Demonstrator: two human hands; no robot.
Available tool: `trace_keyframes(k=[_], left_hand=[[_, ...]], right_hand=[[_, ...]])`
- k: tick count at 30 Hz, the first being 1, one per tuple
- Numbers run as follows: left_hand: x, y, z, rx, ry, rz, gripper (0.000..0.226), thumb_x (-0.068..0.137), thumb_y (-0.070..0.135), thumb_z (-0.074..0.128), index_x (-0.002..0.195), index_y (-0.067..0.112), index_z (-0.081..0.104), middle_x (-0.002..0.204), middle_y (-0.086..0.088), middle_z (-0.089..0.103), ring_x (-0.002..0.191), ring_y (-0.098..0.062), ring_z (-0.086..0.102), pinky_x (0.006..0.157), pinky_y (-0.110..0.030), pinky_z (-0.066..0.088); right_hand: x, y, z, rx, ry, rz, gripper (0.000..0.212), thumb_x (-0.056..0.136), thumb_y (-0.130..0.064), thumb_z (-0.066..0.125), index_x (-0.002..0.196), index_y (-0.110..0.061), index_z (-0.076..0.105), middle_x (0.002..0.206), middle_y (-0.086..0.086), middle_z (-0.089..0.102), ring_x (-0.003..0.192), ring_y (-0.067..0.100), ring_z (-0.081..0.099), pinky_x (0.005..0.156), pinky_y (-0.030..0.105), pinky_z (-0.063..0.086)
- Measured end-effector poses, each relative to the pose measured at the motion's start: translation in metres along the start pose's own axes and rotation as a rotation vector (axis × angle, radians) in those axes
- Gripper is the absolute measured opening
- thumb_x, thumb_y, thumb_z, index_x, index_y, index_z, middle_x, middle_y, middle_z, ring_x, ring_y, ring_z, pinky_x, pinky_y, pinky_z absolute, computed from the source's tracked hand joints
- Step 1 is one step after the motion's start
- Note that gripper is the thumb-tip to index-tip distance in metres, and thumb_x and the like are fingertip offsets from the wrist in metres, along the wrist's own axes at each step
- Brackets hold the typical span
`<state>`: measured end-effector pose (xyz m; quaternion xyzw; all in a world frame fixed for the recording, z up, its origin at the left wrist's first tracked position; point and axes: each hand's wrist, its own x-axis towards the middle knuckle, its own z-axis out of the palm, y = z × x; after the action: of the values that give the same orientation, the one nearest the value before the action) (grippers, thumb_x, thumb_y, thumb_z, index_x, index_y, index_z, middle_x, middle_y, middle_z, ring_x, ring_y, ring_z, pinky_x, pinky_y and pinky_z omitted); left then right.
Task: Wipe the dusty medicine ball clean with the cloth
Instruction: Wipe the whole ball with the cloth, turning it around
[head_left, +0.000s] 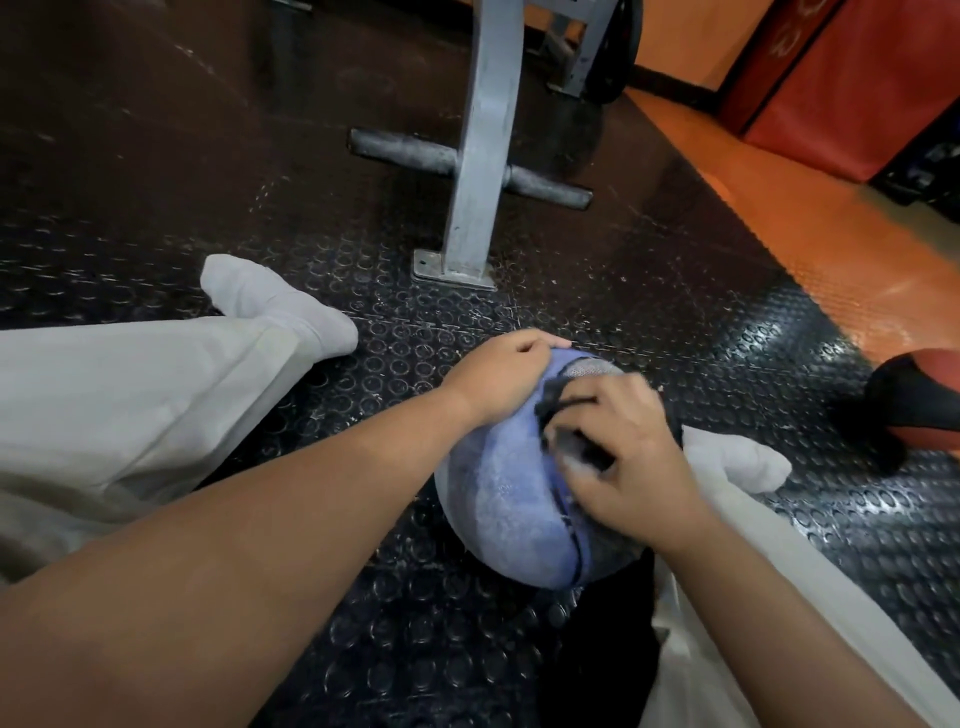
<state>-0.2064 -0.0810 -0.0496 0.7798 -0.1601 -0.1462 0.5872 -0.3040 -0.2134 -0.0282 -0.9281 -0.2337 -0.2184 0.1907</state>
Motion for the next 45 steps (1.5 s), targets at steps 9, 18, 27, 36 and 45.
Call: trace_keyframes(k=[9,18,27,36,45], left_hand=[[0.003,0.001,0.001,0.018,-0.022,-0.009,0.032,0.099,0.026,0.039,0.091,0.045,0.064,0.111,-0.002,0.069,0.106,-0.032,0.062,0.098,-0.048,0.047],[-0.002,-0.007,-0.002,-0.009,0.062,-0.021,0.033,0.099,0.025,0.041,0.088,0.048,0.062,0.108,-0.001,0.07,0.106,-0.027,0.062,0.099,-0.045,0.046],[-0.016,-0.024,-0.017,-0.122,0.121,-0.008,0.034,0.102,0.021,0.04,0.092,0.045,0.062,0.109,0.019,0.063,0.111,-0.007,0.057,0.103,-0.03,0.042],[-0.021,-0.03,-0.02,-0.104,0.123,0.004,0.034,0.102,0.022,0.039,0.092,0.049,0.058,0.114,0.019,0.062,0.113,-0.005,0.056,0.103,-0.031,0.041],[-0.015,-0.023,-0.009,-0.01,0.148,-0.004,0.027,0.079,0.049,0.032,0.08,0.063,0.056,0.121,0.017,0.06,0.117,-0.012,0.054,0.11,-0.047,0.034]], right_hand=[[-0.014,0.004,-0.002,0.059,0.088,0.129,0.018,0.081,-0.031,0.061,0.087,-0.02,0.075,0.107,-0.013,0.05,0.101,0.014,0.044,0.093,0.024,0.031],[0.01,0.006,0.003,0.048,0.115,0.291,0.015,0.079,-0.031,0.059,0.083,-0.025,0.074,0.094,-0.02,0.046,0.095,0.012,0.038,0.086,0.029,0.031],[0.014,-0.014,0.01,0.004,0.047,0.174,0.014,0.077,-0.031,0.06,0.081,-0.029,0.073,0.1,-0.016,0.048,0.095,0.013,0.038,0.085,0.039,0.035],[0.012,-0.015,0.003,0.024,-0.122,0.007,0.012,0.073,-0.035,0.058,0.073,-0.034,0.07,0.099,-0.017,0.046,0.096,0.009,0.033,0.081,0.028,0.024],[0.017,-0.007,-0.001,0.101,-0.105,0.166,0.014,0.071,-0.035,0.056,0.067,-0.029,0.068,0.099,-0.019,0.044,0.096,0.011,0.031,0.089,0.032,0.03]])
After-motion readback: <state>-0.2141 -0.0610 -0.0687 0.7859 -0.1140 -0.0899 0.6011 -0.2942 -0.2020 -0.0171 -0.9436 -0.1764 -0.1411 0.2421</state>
